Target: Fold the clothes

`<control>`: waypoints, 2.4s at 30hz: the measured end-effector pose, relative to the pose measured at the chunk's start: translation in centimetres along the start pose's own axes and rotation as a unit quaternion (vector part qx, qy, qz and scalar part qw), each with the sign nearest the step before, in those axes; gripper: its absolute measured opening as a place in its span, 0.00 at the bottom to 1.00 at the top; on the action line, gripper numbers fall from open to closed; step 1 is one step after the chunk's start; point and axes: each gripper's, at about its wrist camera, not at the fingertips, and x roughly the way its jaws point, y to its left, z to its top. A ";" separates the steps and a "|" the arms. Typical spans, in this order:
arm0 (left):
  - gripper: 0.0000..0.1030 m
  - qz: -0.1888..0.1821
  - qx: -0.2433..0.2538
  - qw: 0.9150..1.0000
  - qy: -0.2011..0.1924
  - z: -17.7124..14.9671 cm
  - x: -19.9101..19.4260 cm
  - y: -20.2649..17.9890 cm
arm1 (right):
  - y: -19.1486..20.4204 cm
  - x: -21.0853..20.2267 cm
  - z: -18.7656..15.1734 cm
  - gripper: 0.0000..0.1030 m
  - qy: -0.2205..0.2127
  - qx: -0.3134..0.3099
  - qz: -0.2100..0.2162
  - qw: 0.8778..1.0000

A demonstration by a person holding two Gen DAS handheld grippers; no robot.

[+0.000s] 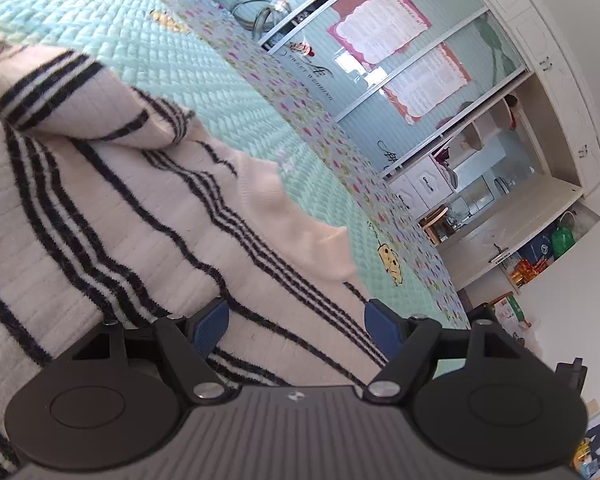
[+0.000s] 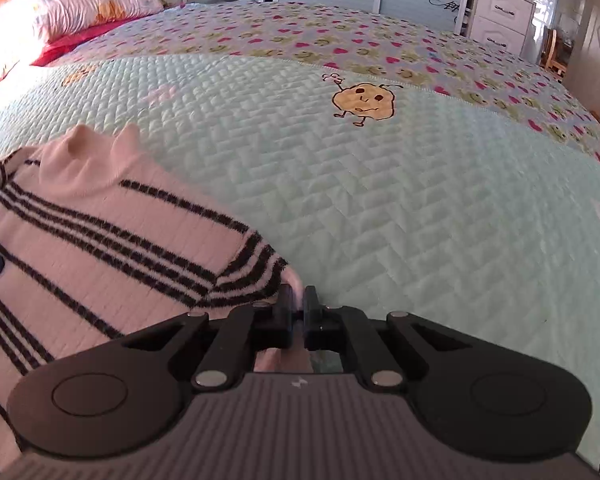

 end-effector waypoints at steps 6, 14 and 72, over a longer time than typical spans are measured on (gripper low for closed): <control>0.77 0.009 0.028 1.000 0.004 -0.2 0.2 -0.6 | -1.1 -2.6 0.2 0.36 -0.034 0.098 0.012 0.995; 0.79 0.015 0.042 0.999 0.003 -0.5 0.4 -1.0 | 0.0 -1.5 -1.7 0.46 -0.040 0.217 0.195 0.956; 0.57 -0.023 0.234 0.930 0.283 9.2 -5.8 3.4 | 6.7 -1.2 -4.1 0.21 0.017 0.140 0.352 0.925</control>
